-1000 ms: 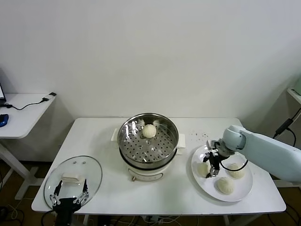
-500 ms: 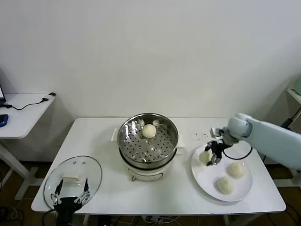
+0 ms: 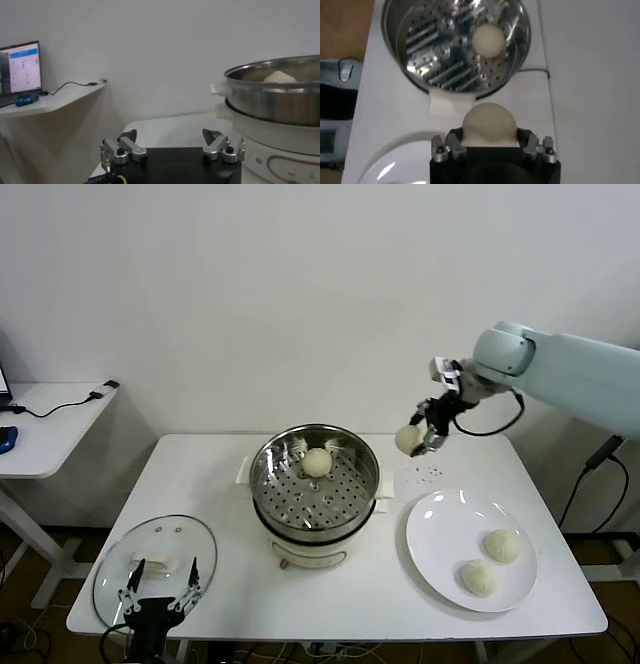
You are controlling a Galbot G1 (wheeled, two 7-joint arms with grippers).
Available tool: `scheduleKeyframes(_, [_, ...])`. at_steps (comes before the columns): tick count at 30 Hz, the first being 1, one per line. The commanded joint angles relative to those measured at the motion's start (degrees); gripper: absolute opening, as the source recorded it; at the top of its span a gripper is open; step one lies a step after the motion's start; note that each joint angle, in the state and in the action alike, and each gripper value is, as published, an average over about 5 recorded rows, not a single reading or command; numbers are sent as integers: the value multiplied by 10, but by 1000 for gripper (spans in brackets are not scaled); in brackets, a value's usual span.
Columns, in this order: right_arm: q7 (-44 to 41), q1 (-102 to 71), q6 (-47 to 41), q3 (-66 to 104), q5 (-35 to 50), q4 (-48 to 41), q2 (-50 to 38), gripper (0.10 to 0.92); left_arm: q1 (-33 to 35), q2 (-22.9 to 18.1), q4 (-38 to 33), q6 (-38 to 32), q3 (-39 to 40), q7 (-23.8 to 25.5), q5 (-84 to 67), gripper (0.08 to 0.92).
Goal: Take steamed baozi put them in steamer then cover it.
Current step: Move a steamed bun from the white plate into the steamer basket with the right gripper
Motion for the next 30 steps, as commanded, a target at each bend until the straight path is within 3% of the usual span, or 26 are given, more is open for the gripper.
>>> scheduleKeyframes(1, [18,55,-15,-46,100,-19,140,700,0,2,-7,0,7,4,1,823])
scheduleKeyframes(13, [50,-77,-34,5,65,-90,266,704,-3,6,-24,1,1,13,10,823])
scheduleKeyframes(30, [55,-164,-33,10,28,-117,286,712,-17,-3,-16,9,1,12,12,823])
